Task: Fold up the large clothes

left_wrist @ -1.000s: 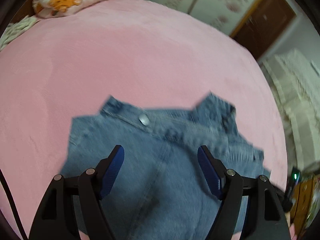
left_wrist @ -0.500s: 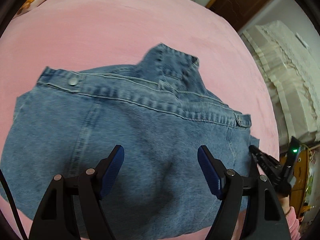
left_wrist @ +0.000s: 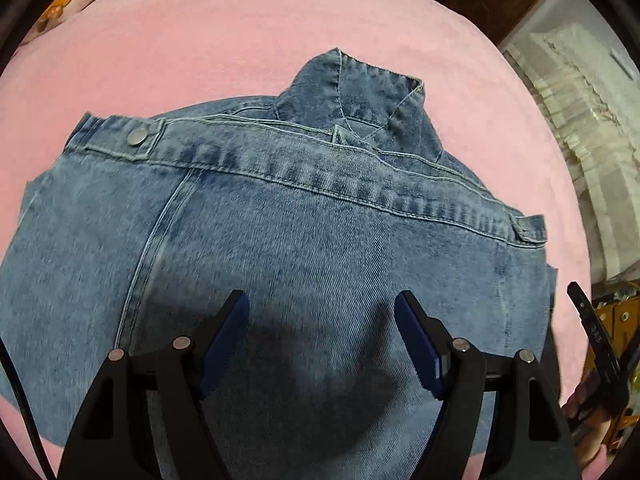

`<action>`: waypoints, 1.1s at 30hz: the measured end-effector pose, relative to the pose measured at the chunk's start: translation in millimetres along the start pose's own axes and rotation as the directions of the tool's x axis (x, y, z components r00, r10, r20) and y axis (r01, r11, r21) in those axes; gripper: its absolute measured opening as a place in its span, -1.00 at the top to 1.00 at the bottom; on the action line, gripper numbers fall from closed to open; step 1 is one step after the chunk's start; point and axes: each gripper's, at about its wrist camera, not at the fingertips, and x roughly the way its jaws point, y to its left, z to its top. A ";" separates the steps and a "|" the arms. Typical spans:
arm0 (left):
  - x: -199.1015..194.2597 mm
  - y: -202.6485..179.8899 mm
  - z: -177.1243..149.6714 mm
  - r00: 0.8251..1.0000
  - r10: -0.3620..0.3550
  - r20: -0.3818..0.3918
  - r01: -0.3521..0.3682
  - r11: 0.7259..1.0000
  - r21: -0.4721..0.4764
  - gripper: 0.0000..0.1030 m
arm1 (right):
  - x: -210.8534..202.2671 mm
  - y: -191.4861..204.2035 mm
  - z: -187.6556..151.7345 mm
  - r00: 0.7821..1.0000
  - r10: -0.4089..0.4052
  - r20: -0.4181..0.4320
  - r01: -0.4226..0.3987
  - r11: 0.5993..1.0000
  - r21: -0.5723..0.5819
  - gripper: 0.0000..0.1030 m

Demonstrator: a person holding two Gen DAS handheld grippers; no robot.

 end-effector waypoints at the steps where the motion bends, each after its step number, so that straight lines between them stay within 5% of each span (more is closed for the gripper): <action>1: -4.2 1.3 -1.8 1.000 -0.014 0.004 0.014 1.000 -0.006 -0.27 | -8.3 -0.6 -0.6 1.000 0.009 0.023 -0.009 1.000 -0.006 0.95; 5: -26.7 8.0 -13.6 0.997 -0.066 0.025 0.067 0.997 -0.041 0.08 | -34.6 8.0 -8.8 0.997 0.075 0.034 -0.075 0.997 -0.002 0.95; 7: -34.5 10.5 -22.3 0.994 -0.104 0.018 0.105 0.992 -0.064 0.26 | -44.6 21.9 -15.7 0.983 0.182 0.018 -0.182 0.982 0.046 0.95; 11: -44.6 8.2 -42.8 0.995 -0.097 -0.002 0.096 0.994 -0.054 0.48 | -50.7 60.3 -44.8 0.909 0.410 -0.082 -0.399 0.909 0.118 0.95; 13: -47.7 8.3 -53.9 0.998 -0.061 -0.013 0.061 0.998 -0.031 0.51 | -49.5 86.1 -70.3 0.853 0.504 -0.138 -0.485 0.862 0.146 0.96; 17: -52.5 21.9 -75.8 0.999 -0.030 -0.036 0.029 0.999 -0.041 0.53 | -49.7 130.1 -107.6 0.777 0.586 -0.231 -0.562 0.811 0.165 0.98; 20: -54.3 43.2 -87.6 0.999 0.008 -0.037 -0.011 0.997 -0.074 0.55 | -50.8 156.9 -120.4 0.750 0.602 -0.274 -0.585 0.797 0.149 0.98; 23: -53.5 66.0 -94.5 0.999 0.009 -0.042 -0.014 0.990 -0.139 0.57 | -47.5 172.9 -123.1 0.747 0.596 -0.294 -0.588 0.799 0.125 0.98; 26: -43.2 79.3 -98.0 0.999 0.010 -0.053 -0.018 0.988 -0.155 0.74 | -40.2 184.3 -126.9 0.767 0.572 -0.290 -0.577 0.813 0.078 1.00; 29: -37.5 79.4 -99.1 0.998 0.024 -0.057 -0.032 0.990 -0.140 0.74 | -29.4 176.0 -123.2 0.816 0.495 -0.297 -0.512 0.859 0.025 1.00; 31: -38.0 79.0 -101.1 0.998 0.037 -0.048 -0.043 0.990 -0.131 0.77 | -22.2 160.8 -120.6 0.796 0.529 -0.295 -0.536 0.842 0.064 1.00; 32: -38.5 79.5 -101.9 0.999 0.037 -0.039 -0.042 0.989 -0.139 0.77 | -21.8 153.1 -119.2 0.804 0.521 -0.287 -0.525 0.848 0.072 1.00; 33: -39.1 81.0 -102.8 0.999 0.034 -0.032 -0.038 0.988 -0.148 0.78 | -24.7 142.6 -116.7 0.837 0.480 -0.262 -0.485 0.873 0.052 1.00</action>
